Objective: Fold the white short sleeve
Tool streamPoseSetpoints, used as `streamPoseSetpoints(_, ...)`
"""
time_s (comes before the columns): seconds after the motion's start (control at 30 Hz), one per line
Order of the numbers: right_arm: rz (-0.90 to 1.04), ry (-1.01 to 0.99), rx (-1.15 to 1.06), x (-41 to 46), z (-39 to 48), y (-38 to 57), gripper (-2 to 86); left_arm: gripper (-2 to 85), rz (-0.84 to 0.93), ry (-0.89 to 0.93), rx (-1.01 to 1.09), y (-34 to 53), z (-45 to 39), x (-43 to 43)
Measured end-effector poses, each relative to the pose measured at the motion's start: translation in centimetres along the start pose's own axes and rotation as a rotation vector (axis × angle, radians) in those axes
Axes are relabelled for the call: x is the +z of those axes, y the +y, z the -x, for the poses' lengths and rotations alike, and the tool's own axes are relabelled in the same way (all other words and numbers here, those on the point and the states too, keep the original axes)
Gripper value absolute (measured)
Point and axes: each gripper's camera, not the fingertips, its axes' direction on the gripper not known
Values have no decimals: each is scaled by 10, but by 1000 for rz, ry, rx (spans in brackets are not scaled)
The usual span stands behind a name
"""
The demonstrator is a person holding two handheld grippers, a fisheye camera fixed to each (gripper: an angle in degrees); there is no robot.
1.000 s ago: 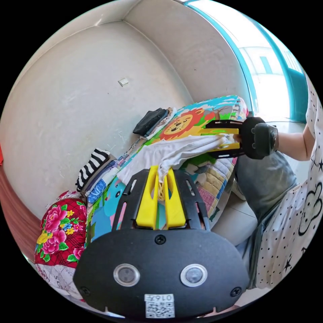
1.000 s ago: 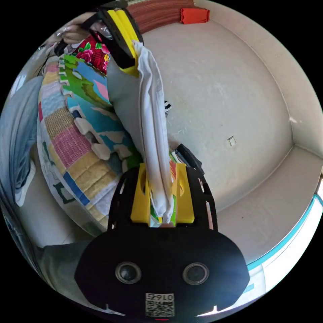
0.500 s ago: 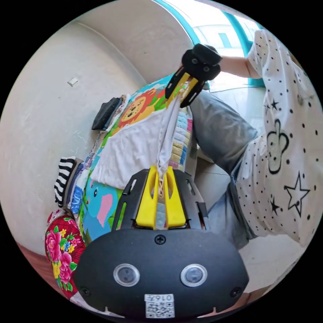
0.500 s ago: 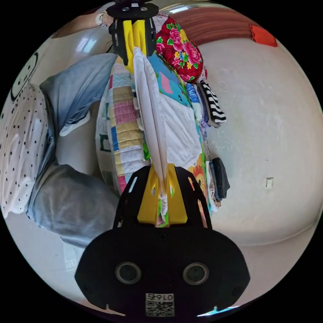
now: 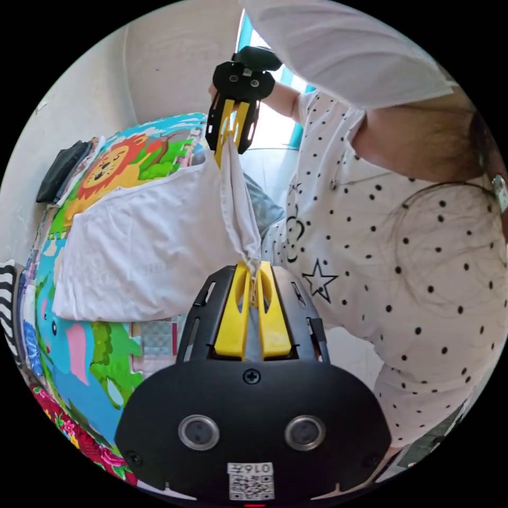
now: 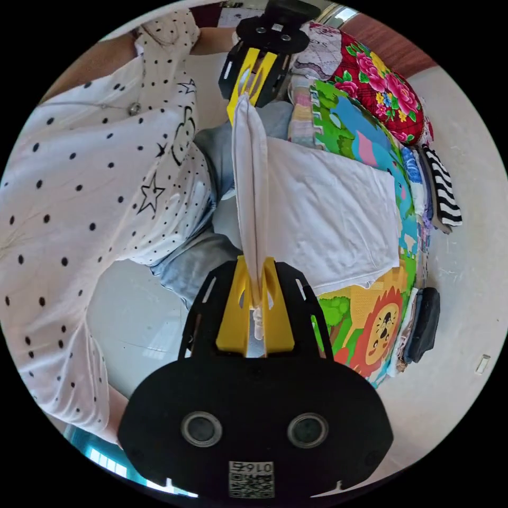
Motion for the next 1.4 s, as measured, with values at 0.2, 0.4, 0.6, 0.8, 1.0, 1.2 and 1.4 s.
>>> streamPoseSetpoints(0.2,-102,-103,-42,-9,-77,4,17,-9,-103,-21,-1,8,53,-68)
streamPoseSetpoints(0.4,-119,-223,-175,13,-204,7,15,-9,-133,-82,-214,43,183,-125)
streamPoseSetpoints(0.6,13,-405,-72,125,-377,-29,18,-9,-37,9,-436,94,349,-111)
streamPoseSetpoints(0.8,167,-559,140,272,-500,-42,21,-9,41,89,-679,145,475,-65)
streamPoseSetpoints(1.0,246,-663,225,353,-523,-24,29,-7,65,120,-677,167,497,-59)
streamPoseSetpoints(1.2,178,-588,381,335,-531,34,56,-8,1,-152,-862,206,496,-107)
streamPoseSetpoints(1.4,-207,-250,697,239,-487,151,18,-10,-364,-319,-843,248,390,-160)
